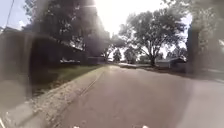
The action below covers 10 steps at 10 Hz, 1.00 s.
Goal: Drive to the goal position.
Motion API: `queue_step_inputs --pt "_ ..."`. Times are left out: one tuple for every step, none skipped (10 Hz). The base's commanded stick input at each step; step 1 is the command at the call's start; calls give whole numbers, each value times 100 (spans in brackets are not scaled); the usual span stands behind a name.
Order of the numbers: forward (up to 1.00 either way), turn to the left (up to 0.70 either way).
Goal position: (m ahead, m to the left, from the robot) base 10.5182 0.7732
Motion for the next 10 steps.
queue_step_inputs --pt "100 0" --pt "100 0" --pt "100 0" --pt "100 0" --pt "100 0" --pt "100 0" --pt "100 0" --pt "100 0" --pt "100 -2" --pt "100 -25"
